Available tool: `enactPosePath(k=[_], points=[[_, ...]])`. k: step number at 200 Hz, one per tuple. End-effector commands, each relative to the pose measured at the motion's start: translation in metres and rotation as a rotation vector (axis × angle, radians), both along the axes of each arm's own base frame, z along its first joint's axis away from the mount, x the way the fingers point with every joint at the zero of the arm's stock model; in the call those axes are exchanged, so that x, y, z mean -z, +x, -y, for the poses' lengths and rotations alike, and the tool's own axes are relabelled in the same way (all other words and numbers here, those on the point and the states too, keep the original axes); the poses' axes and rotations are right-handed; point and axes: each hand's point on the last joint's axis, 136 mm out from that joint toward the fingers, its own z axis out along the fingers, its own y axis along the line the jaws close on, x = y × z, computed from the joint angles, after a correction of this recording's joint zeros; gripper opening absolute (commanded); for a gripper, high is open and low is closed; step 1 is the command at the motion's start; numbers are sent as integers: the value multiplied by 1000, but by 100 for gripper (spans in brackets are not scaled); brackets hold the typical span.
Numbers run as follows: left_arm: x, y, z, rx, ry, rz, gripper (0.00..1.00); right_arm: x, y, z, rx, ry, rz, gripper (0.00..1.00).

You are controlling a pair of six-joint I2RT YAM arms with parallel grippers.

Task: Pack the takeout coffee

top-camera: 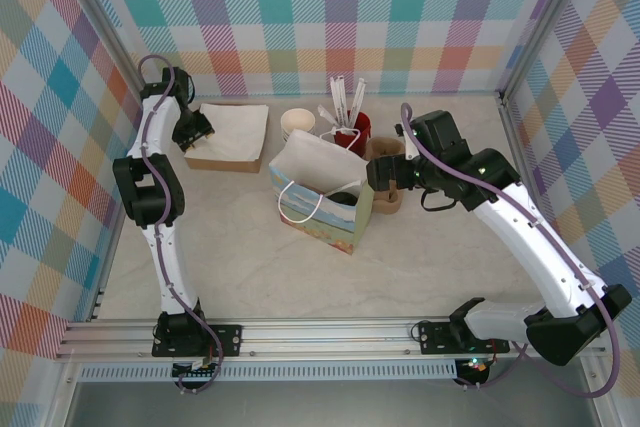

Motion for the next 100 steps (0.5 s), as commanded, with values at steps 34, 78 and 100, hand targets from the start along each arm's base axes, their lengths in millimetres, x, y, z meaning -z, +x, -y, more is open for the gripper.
enactPosePath(k=[34, 78, 100], points=[[-43, -4, 4, 30, 37, 61, 51, -7, -1, 1, 13, 35, 21, 100], [-45, -5, 4, 45, 57, 54, 44, -6, -1, 2, 12, 34, 21, 100], [-47, -7, 4, 55, 76, 49, 43, -5, -1, 2, 11, 33, 19, 100]])
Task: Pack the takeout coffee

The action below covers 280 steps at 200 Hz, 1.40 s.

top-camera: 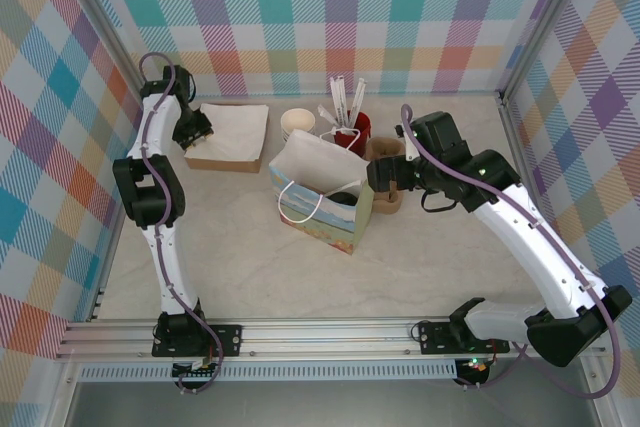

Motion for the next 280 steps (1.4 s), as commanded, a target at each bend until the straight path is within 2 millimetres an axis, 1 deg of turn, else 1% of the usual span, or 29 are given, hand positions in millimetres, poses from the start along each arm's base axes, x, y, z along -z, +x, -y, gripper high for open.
enactPosePath(k=[1, 54, 74, 126, 165, 211, 232, 261, 280], points=[[-38, -3, 1, 30, 45, 54, 43, -7, 0, 1, 12, 33, 21, 100], [-37, -3, 3, 40, 51, 48, 42, -7, -1, 1, 12, 36, 23, 100], [-38, -3, 4, 43, 55, 49, 44, -8, -1, 2, 13, 35, 25, 100], [-43, -2, 5, 56, 72, 57, 41, -7, -1, 1, 12, 37, 22, 100], [-45, 0, 6, 64, 72, 66, 32, -7, -1, 1, 11, 36, 23, 100], [-42, 2, 9, 72, 60, 64, 16, -8, -1, 2, 12, 36, 26, 100], [-44, 1, 10, 76, 64, 63, 13, -9, -1, 2, 12, 35, 28, 100], [-54, -1, 8, 82, 81, 82, 8, -13, -1, 2, 11, 36, 35, 100], [-67, -2, 9, 90, 89, 108, 5, -16, -1, 3, 9, 36, 41, 100]])
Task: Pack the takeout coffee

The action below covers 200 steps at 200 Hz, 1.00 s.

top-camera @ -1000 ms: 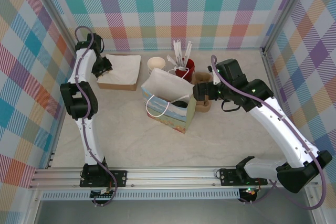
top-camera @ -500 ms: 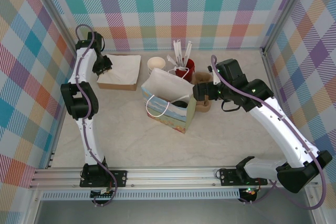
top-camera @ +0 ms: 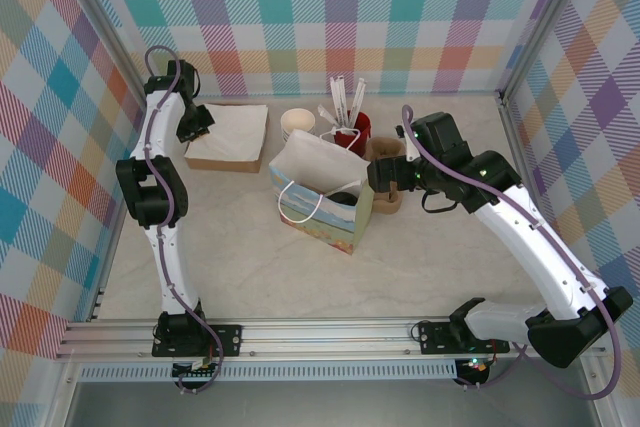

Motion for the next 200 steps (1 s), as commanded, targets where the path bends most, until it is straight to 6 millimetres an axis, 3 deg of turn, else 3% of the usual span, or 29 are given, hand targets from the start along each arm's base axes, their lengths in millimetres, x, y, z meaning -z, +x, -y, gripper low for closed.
enactPosePath(k=[1, 31, 54, 111, 144, 173, 200], points=[[-53, -6, 1, 23, 35, 91, 5, -15, 0, 2, 11, 34, 37, 100], [-84, -8, 7, 50, 28, 164, 3, -23, -2, 5, 13, 37, 54, 100], [-118, -10, 16, 91, 9, 256, 2, -33, -4, 6, 17, 55, 79, 100], [-229, -28, 71, 353, -143, 577, 0, -75, -8, -1, -51, 133, 197, 100], [-289, -60, 118, 574, -323, 740, 0, -108, -11, -13, -159, 157, 298, 100], [-335, -105, 159, 796, -486, 846, 0, -137, -18, -30, -305, 182, 404, 100], [-370, -147, 183, 953, -583, 935, 0, -164, -29, -48, -484, 193, 526, 100]])
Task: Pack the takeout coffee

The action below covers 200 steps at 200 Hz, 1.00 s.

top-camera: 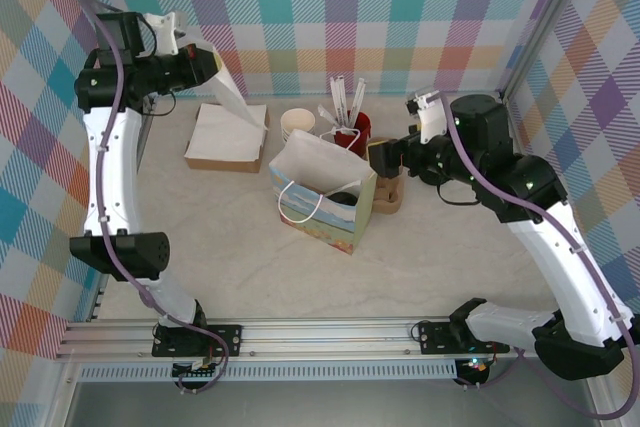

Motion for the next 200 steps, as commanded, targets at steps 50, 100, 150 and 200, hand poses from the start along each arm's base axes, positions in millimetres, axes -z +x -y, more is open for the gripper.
enactPosePath(k=[50, 100, 150, 200], points=[[-86, -127, 86, 543, -121, 291, 1, -75, -20, -52, -414, 11, 280, 100], [-83, -173, 123, 753, -123, 332, 0, -96, -32, -94, -609, 59, 331, 100], [-77, -190, 149, 864, -118, 355, 0, -117, -47, -124, -755, 125, 420, 100], [-78, -198, 159, 909, -117, 384, 0, -109, -44, -146, -811, 138, 388, 100]])
